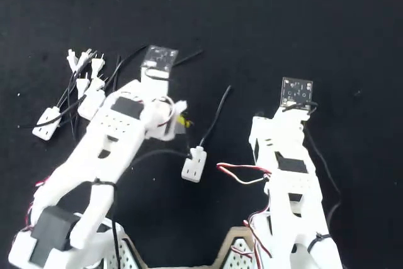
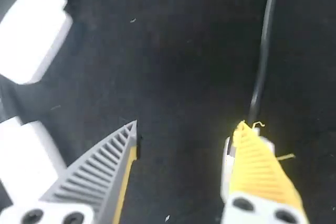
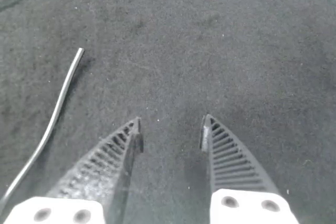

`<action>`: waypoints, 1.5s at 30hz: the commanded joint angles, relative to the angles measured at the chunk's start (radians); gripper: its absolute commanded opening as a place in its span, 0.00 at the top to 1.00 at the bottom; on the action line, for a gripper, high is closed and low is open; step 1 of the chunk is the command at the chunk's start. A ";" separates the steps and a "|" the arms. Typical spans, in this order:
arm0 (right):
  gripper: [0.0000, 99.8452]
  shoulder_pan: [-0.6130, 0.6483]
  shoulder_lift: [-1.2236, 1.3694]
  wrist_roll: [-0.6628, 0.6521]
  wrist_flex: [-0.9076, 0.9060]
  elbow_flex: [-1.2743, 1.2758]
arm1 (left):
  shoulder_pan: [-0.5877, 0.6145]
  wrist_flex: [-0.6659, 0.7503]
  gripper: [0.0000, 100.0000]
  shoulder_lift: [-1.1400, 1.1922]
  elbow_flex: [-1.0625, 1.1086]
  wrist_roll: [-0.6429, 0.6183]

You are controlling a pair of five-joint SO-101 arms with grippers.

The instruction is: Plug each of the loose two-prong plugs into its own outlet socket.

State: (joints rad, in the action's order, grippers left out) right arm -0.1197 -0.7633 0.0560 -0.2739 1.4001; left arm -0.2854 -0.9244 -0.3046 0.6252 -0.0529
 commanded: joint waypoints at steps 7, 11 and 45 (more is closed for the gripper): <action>0.83 0.003 -0.031 -0.003 0.020 -0.058 | -0.117 0.222 0.71 0.325 -0.143 -0.009; 0.83 0.006 -0.031 -0.003 0.021 -0.058 | -0.119 0.222 0.71 0.393 -0.197 -0.009; 0.83 0.008 -0.031 -0.003 0.021 -0.062 | 0.038 -0.064 0.97 0.500 -0.364 -0.207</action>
State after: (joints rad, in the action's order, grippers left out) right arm -0.1197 -0.7633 0.0560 -0.2739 1.4001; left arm -0.3222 -0.9306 0.2601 0.2739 -0.1665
